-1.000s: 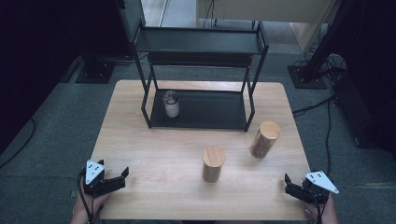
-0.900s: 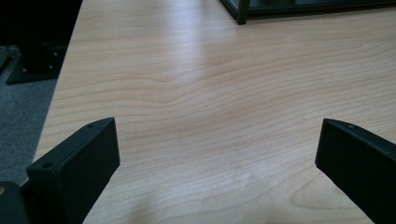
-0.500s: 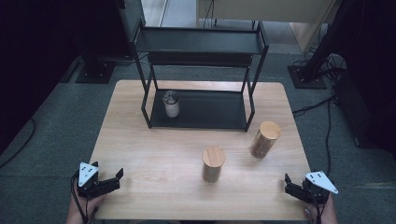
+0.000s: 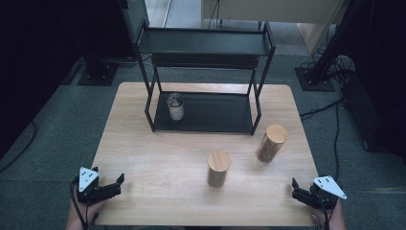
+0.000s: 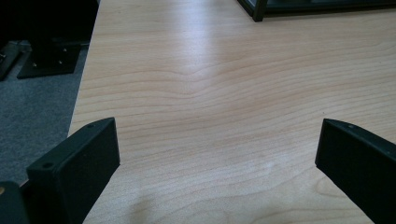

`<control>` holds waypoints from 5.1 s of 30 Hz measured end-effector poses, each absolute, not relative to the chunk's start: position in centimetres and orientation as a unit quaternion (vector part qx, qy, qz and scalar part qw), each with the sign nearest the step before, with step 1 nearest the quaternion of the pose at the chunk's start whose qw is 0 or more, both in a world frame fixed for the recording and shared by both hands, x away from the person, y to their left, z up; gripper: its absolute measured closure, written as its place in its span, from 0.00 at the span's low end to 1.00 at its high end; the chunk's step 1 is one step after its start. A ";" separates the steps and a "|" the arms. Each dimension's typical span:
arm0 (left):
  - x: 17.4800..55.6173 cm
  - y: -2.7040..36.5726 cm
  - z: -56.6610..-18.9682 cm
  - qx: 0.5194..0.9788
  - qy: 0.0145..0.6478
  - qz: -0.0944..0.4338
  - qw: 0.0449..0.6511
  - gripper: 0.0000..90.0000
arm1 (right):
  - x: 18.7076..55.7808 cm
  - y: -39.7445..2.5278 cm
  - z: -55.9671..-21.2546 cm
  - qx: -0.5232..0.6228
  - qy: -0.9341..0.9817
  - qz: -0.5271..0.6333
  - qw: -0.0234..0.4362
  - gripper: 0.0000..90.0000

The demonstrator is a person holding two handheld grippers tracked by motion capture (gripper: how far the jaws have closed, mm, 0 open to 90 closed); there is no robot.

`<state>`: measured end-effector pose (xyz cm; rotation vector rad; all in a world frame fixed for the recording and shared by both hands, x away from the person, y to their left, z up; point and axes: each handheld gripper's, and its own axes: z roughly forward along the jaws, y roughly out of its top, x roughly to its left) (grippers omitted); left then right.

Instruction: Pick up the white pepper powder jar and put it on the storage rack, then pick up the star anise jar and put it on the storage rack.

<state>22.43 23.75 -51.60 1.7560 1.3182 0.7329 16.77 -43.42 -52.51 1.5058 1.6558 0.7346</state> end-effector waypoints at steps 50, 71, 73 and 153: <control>22.8 24.3 -51.6 0.686 0.535 0.264 0.417 0.00 | 17.5 -33.2 -50.4 0.545 0.697 0.319 0.340 0.00; 22.8 24.3 -51.6 0.686 0.534 0.262 0.419 0.00 | 18.3 -28.0 -50.7 0.521 0.710 0.352 0.318 0.00; 22.8 24.3 -51.6 0.686 0.534 0.262 0.419 0.00 | 18.3 -27.5 -50.7 0.518 0.711 0.354 0.317 0.00; 22.8 24.3 -51.6 0.689 0.531 0.257 0.421 0.00 | 20.9 -18.9 -48.4 0.467 0.742 0.416 0.241 0.25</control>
